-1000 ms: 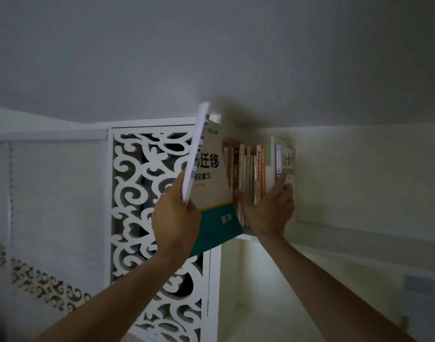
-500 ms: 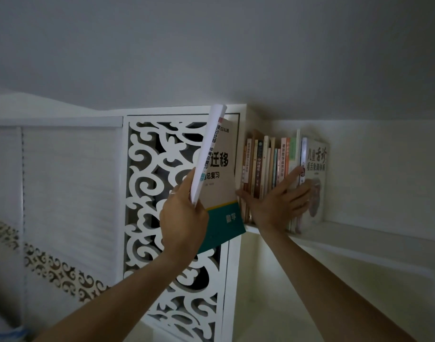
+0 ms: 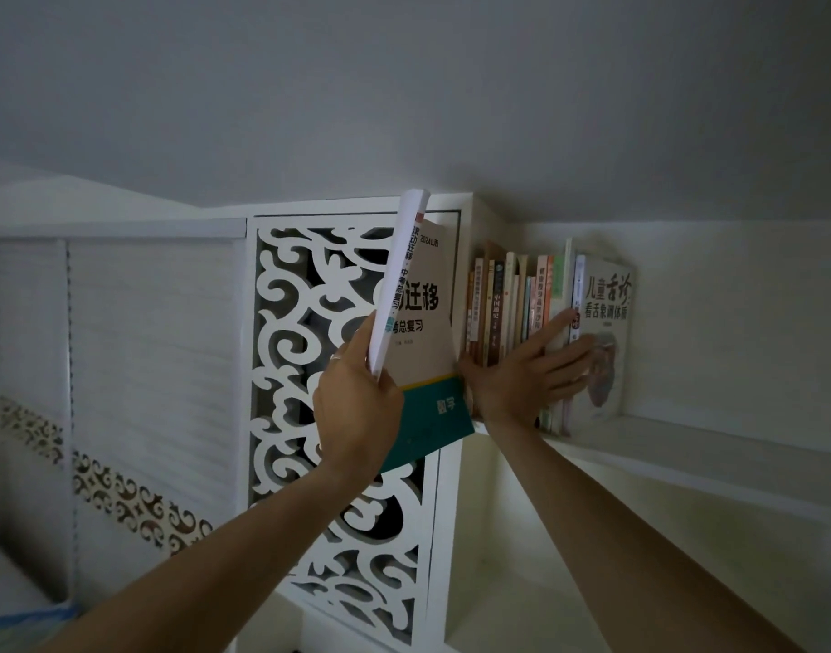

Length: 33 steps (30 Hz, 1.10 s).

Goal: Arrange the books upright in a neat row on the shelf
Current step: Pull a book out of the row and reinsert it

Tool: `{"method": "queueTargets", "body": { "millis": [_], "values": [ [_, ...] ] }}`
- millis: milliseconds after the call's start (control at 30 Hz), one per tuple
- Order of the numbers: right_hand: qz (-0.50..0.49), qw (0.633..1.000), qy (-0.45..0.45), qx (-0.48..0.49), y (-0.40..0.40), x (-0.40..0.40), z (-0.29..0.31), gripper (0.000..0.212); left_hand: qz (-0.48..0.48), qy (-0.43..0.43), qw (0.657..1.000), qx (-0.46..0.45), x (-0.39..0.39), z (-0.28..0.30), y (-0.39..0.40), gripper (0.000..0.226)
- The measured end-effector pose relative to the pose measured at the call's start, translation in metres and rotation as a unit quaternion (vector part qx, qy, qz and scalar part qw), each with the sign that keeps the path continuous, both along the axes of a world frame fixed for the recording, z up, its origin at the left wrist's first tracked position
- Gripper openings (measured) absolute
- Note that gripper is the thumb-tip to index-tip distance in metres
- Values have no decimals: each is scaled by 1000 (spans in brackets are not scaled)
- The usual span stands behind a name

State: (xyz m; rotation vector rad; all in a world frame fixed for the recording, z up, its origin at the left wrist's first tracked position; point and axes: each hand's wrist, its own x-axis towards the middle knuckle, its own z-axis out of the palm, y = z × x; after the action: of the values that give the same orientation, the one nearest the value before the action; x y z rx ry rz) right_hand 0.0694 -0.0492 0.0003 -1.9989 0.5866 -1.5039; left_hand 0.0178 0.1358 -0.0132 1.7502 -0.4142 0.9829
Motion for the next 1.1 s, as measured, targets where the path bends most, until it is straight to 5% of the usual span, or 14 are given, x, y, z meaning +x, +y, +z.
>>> {"method": "queueTargets", "body": {
  "millis": [567, 1100],
  "values": [
    [-49, 993, 8, -104, -38, -2, -8, 134, -2, -11, 1000, -23, -13, -1, -3, 63],
    [-63, 993, 47, -88, -33, 4, -3, 148, 6, -22, 999, -23, -21, -7, -13, 64]
  ]
}}
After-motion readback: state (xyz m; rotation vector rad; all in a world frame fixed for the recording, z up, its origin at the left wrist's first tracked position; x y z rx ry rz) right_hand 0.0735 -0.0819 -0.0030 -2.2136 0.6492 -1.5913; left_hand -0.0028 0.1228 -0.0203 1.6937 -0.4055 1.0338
